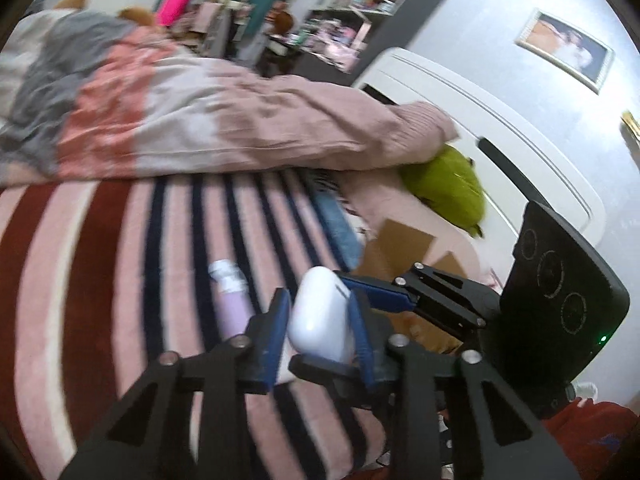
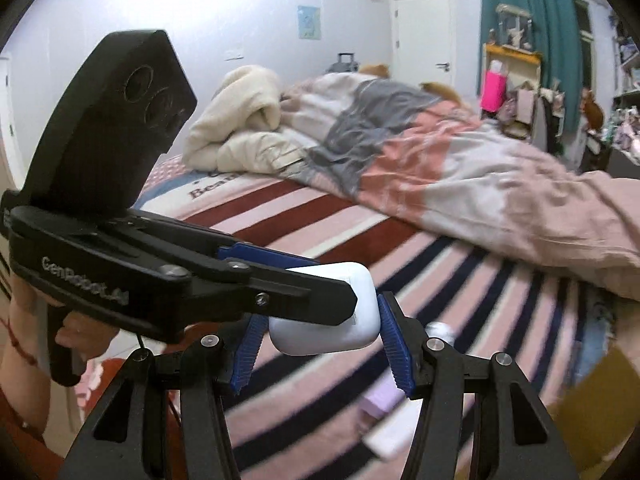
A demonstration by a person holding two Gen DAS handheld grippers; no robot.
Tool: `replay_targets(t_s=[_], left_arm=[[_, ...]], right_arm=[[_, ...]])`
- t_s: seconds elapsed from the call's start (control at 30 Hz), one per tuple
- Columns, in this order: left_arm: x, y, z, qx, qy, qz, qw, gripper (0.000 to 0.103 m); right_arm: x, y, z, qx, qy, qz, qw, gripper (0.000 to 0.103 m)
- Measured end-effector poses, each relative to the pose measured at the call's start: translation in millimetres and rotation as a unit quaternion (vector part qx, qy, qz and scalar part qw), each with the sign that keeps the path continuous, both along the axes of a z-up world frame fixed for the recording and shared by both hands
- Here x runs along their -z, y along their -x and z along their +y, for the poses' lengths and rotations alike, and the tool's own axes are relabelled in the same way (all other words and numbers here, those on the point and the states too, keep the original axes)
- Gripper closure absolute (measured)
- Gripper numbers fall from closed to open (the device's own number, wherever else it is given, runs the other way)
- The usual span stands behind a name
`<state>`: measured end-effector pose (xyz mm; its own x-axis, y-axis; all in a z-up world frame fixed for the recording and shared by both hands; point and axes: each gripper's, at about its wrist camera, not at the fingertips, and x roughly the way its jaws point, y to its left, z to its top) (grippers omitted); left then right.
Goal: Organize rigid objects
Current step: 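Carry the earbud case into the box and open the right tool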
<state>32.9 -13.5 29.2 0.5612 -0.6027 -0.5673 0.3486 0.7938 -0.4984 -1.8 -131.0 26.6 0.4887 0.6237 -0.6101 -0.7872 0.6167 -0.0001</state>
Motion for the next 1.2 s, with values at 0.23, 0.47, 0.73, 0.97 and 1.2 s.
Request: replay_targets(t_s=[0.23,0.47,0.73,0.97,1.2], left_arm=[[-8.6,-44.4,-92.1,0.085,-0.024,0.011,0.9960,0.076],[6.8,-75.7,-162.2,0.164,-0.050,0.058,0.9835,0.076],[6.6,-73.1,-180.4,0.160,-0.109,0.050,0.9797,0.054],[-9.3,-55.9,-134.5,0.108,-0.104,0.023,0.9884,0.048],[-15.6,-27.5,-61.5,0.020,-0.101,0.001,0.9947,0.046]], right_arm=[[-13.9,-20.8,-84.8,0.081,-0.011,0.020,0.996,0.052],[-13.3,-50.5,-153.6,0.153,0.018,0.098,0.983,0.052],[3.9,-65.2,-172.2,0.183,0.072,0.144,0.970,0.051],[3.0,-60.8,-171.9,0.186,0.072,0.144,0.969,0.051],[-6.9,-50.8,-142.3,0.163,0.054,0.134,0.976,0.050]])
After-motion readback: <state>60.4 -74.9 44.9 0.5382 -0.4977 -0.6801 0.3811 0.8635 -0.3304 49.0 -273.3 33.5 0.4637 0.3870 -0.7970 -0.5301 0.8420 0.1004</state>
